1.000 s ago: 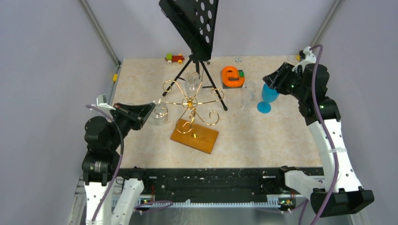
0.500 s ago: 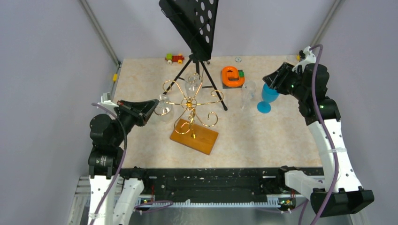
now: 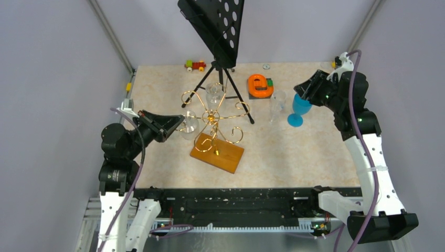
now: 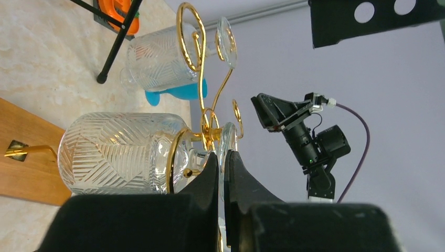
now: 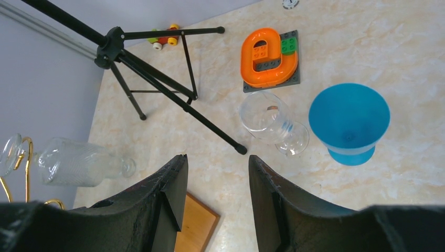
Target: Take the wine glass off the wine glass rack
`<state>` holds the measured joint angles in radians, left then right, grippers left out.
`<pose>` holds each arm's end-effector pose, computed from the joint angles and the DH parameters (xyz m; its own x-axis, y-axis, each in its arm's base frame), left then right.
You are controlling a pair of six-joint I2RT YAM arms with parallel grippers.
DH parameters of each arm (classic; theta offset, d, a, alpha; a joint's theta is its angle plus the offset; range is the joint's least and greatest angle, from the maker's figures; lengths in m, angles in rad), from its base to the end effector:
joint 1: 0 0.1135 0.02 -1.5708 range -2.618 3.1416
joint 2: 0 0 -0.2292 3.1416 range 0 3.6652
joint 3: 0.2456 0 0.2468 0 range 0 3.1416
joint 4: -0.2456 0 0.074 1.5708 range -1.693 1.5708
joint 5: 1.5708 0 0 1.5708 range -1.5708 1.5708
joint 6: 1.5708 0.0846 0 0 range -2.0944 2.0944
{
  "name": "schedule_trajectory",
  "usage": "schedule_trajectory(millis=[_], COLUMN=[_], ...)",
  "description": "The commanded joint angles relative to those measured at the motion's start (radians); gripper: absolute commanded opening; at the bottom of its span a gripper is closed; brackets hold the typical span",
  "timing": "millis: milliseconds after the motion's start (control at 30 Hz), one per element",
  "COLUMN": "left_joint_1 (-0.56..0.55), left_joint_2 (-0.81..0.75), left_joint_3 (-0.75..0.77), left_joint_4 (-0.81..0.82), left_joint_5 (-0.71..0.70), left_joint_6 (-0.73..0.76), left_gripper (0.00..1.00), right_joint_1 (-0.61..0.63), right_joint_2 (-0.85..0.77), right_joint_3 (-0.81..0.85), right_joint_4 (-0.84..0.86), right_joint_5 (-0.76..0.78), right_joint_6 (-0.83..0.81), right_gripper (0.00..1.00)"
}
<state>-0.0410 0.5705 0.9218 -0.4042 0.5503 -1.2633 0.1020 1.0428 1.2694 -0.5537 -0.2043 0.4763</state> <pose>0.1752 -0.0515 0.3683 -0.5466 -0.7906 -0.2759 0.1182 0.2534 -0.9601 0.2697 0.0449 0.3734 -0.4174 0.4086 -0.8117 -0.1119 0.8633 0.4921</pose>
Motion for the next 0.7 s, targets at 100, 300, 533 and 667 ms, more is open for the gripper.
schedule_trajectory(millis=[100,300,533,667], left_joint_1=[0.003,0.003,0.003,0.003], left_joint_2=[0.05,0.059,0.054,0.052], left_joint_3=[0.169,0.223,0.261,0.31], left_joint_4=[0.013,-0.071,-0.136,-0.188], left_joint_5=[0.146,0.208,0.272,0.278], left_joint_6=[0.176,0.27,0.338,0.393], left_gripper=[0.0,0.0,0.0,0.0], right_joint_1=[0.003,0.003,0.004,0.003], right_joint_2=[-0.033,-0.036,-0.034,-0.037], right_joint_3=[0.003,0.011,0.026,0.035], right_joint_4=[0.011,0.004,-0.007,-0.014], right_joint_5=[0.014,0.016,0.012,-0.006], right_joint_6=[-0.007,-0.01,-0.013,-0.008], right_gripper=[0.48,0.48,0.48,0.49])
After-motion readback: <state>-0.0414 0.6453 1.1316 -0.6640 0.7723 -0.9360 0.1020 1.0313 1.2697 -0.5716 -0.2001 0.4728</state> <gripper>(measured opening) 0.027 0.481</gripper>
